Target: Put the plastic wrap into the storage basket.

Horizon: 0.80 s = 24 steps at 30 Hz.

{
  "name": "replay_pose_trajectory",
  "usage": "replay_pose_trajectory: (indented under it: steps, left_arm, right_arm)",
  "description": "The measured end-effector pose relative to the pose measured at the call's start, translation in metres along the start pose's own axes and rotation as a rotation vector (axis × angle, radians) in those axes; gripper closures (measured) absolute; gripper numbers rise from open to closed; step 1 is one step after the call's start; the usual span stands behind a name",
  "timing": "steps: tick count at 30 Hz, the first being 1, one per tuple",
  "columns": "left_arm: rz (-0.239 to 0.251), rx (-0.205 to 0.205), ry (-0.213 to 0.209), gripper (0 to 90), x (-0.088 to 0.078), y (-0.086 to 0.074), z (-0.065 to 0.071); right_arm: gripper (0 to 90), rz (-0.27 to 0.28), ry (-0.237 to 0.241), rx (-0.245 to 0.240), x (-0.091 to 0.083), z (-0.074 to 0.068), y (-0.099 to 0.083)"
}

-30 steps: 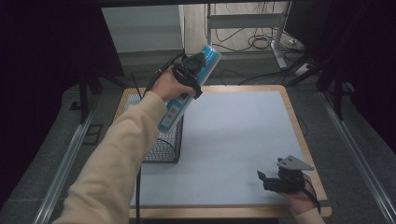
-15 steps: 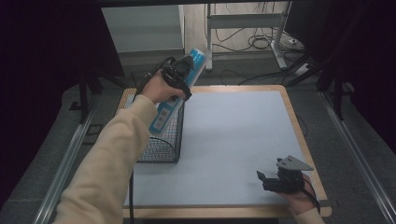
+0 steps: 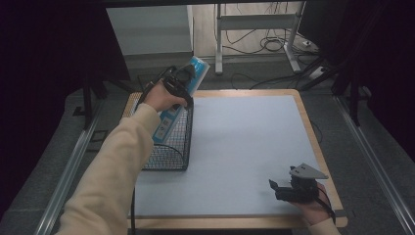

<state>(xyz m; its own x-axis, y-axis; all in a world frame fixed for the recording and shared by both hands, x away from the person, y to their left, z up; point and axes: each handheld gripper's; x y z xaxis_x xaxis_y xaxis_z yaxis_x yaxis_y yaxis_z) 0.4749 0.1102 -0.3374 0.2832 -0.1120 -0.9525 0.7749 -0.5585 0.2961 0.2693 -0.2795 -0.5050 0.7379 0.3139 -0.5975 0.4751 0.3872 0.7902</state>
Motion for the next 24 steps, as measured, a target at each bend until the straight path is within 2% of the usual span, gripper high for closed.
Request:
replay_pose_trajectory:
  steps: [20, 24]
  left_arm:
    - [-0.058, -0.057, 0.015, 31.7, 0.047, -0.008, -0.025]
    - [-0.064, -0.078, 0.003, 31.7, 0.058, -0.008, -0.031]
  right_arm:
    - [9.9, -0.006, -0.002, -0.003, 0.001, 0.0, 0.0]
    - [9.9, -0.007, -0.002, -0.002, 0.002, -0.001, 0.0]
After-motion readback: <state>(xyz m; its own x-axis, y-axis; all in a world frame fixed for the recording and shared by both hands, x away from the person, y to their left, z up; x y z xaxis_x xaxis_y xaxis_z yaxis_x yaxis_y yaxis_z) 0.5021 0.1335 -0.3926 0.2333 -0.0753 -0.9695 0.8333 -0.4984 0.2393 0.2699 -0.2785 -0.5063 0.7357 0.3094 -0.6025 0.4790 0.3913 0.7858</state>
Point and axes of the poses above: each handheld gripper's, and its own axes: x roughly forward along the jaws, y roughly out of its top, z roughly to its right, and after that the axes turned 5 degrees about -y, right-handed
